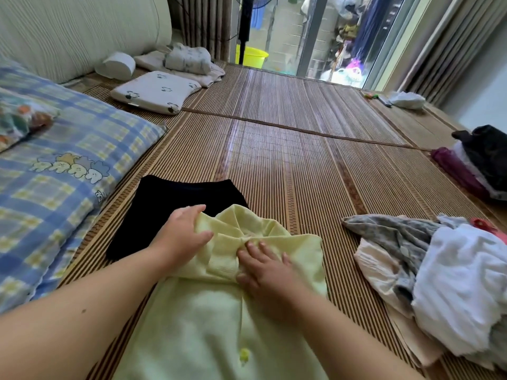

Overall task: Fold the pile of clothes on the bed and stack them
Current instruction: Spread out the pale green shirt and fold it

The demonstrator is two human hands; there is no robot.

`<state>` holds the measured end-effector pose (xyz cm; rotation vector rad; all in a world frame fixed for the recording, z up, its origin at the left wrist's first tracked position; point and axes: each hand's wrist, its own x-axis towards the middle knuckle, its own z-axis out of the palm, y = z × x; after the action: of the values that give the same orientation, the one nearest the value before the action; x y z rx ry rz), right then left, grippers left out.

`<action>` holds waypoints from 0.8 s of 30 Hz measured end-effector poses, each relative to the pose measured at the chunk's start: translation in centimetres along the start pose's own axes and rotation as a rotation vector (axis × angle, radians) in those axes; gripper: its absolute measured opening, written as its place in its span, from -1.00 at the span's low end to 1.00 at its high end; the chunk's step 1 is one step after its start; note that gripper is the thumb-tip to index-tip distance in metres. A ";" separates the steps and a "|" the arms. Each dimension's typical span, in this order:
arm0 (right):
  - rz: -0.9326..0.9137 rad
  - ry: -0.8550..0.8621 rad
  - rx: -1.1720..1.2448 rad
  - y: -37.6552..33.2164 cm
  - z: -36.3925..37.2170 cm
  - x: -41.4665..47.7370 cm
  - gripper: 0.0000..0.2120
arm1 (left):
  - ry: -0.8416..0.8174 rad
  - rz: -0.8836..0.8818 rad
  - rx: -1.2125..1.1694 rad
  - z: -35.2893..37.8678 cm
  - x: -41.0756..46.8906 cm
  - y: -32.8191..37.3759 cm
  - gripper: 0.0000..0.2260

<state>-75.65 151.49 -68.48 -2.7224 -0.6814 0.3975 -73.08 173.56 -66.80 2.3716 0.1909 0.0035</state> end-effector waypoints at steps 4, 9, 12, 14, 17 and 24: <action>0.270 0.486 0.374 3.8 -4.3 0.3 -0.64 | -0.075 -0.065 0.073 -0.9 1.9 0.9 -0.41; 0.593 0.032 0.434 8.2 -8.2 1.4 -0.27 | -0.201 -0.176 0.143 -2.2 4.2 1.7 -0.45; 0.532 -0.170 0.363 8.5 -8.7 2.2 -0.49 | -0.333 -0.312 0.004 -2.8 4.8 1.5 -0.66; 0.484 -0.199 0.361 8.4 -8.9 2.6 -0.72 | -0.392 -0.323 -0.052 -3.3 4.9 1.7 -0.74; 0.420 -0.001 0.468 8.2 -9.7 2.6 -0.89 | -0.286 -0.188 -0.180 -4.1 4.8 2.5 -0.83; 0.107 0.498 0.378 5.1 -11.1 -4.2 -0.77 | -0.238 0.152 -0.425 -8.0 -0.6 4.2 -0.90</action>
<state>-73.37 142.62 -59.32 -2.3574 -0.2881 -0.1238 -73.52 175.99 -58.08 1.9369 -0.0982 -0.1506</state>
